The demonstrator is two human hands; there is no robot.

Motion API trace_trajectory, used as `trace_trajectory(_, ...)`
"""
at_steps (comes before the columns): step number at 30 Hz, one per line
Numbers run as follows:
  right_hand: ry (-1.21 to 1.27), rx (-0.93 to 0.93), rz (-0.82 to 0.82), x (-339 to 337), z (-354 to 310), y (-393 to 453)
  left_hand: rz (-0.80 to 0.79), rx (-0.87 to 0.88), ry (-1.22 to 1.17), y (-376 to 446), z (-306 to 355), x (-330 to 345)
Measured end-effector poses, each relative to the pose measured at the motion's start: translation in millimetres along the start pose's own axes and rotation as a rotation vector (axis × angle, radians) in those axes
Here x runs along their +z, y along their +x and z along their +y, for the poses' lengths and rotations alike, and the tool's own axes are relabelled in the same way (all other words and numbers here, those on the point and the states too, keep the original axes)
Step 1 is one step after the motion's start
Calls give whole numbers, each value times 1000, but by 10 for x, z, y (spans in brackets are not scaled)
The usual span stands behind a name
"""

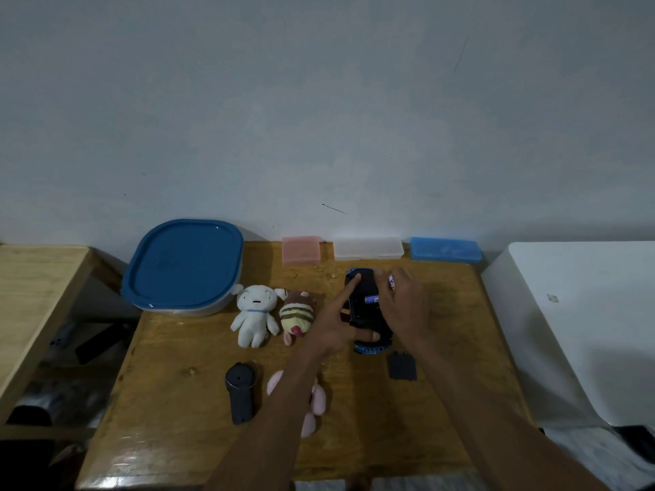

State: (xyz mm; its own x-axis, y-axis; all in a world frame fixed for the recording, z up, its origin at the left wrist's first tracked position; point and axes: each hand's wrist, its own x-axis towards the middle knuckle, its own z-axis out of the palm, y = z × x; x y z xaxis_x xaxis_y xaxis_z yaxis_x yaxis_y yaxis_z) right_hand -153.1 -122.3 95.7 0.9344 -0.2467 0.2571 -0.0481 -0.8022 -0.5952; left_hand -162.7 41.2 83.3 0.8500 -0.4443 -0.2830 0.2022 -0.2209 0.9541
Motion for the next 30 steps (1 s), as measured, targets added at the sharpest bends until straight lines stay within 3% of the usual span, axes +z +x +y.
trace_trajectory(5,42,15,45,-116,-7,47,33,-1,-21,6,13,-48)
trace_trajectory(16,145,67,-99,-114,83,-48,57,-5,-45,12,118,-182)
trace_trajectory(30,395,297,-136,-34,2,-106,-27,-46,-114,-64,136,-226)
